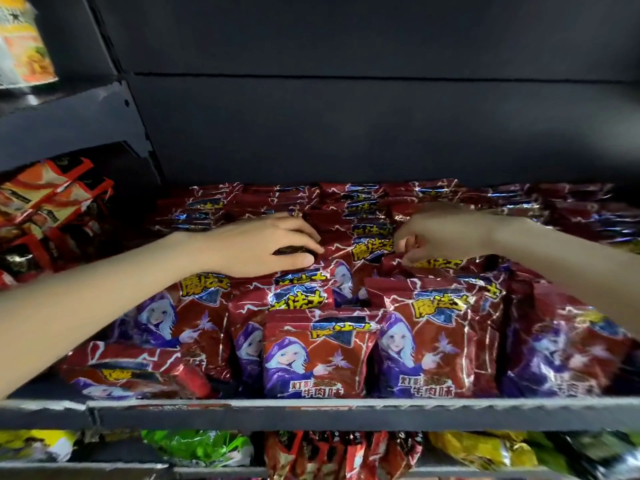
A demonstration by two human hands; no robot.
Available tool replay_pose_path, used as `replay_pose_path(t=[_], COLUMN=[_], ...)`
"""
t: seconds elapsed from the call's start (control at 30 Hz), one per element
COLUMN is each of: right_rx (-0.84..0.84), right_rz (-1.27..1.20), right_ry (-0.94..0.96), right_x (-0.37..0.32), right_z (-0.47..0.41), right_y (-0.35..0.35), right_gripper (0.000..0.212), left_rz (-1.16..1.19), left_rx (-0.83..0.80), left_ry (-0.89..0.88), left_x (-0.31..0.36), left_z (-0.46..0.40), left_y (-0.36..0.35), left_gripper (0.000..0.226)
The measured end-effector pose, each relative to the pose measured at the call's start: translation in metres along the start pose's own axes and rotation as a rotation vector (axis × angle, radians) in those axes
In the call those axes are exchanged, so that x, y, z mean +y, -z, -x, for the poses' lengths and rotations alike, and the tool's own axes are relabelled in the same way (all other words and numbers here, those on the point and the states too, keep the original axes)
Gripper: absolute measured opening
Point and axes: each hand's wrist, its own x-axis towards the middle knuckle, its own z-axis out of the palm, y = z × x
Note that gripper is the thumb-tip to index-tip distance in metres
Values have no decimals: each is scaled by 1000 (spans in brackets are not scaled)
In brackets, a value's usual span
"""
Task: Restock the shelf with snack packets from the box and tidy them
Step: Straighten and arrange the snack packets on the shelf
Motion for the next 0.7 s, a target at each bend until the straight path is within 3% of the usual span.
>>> replay_pose_path(t=[0.13,0.37,0.53,0.7], right_rx=[154,374,416,393], right_rz=[-27,-74,-159,-230], right_ry=[68,82,53,91], right_x=[-20,-57,-63,-59], right_z=[-10,-38,-44,-36], right_y=[0,-6,-13,-10], right_gripper=[11,14,16,17], left_rz=[23,-4,-1,32], left_rx=[-94,-66,-24,39], left_ry=[21,48,28,-10], left_x=[17,20,16,17], left_z=[-1,1,3,-2], left_y=[4,2,-1,-3], left_gripper=[55,62,73,55])
